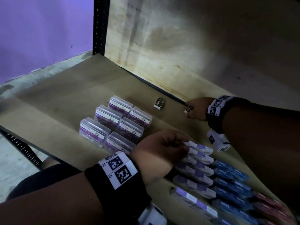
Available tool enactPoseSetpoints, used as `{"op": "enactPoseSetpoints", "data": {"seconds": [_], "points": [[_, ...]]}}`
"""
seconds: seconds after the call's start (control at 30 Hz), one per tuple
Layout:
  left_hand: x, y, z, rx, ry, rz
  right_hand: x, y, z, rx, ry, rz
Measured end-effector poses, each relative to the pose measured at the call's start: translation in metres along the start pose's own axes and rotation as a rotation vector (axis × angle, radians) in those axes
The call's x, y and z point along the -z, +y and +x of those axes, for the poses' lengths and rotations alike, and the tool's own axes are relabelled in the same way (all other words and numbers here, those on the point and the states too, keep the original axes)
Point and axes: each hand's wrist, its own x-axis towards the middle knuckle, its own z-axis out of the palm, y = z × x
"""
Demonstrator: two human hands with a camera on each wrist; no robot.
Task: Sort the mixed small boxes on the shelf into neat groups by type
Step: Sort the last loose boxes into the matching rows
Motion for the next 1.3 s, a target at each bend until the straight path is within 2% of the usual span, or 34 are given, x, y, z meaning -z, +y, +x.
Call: {"op": "enactPoseSetpoints", "data": {"seconds": [0.1, 0.27, 0.53, 0.63, 0.73, 1.03, 1.3], "points": [[0.002, -0.002, 0.002, -0.012, -0.025, 0.017, -0.002, -0.002, 0.006, 0.047, -0.043, -0.045], [0.002, -0.005, 0.001, -0.040, -0.046, 0.072, -0.003, -0.001, 0.004, 0.082, 0.018, -0.068], [0.004, -0.011, 0.002, -0.033, -0.059, 0.082, -0.010, 0.000, 0.000, -0.016, -0.019, -0.109], [0.003, -0.012, 0.003, -0.045, -0.042, 0.102, -0.006, 0.007, -0.004, -0.076, 0.013, 0.070], [0.002, -0.014, 0.003, -0.059, -0.019, 0.113, 0.006, 0.012, -0.016, -0.051, -0.018, 0.139], [-0.003, -0.005, -0.009, -0.017, -0.002, 0.192, 0.013, 0.031, -0.092, -0.014, 0.029, 0.267], [-0.005, 0.017, -0.016, 0.021, -0.145, 0.638, -0.017, 0.040, -0.202, 0.008, 0.241, 0.597]]}}
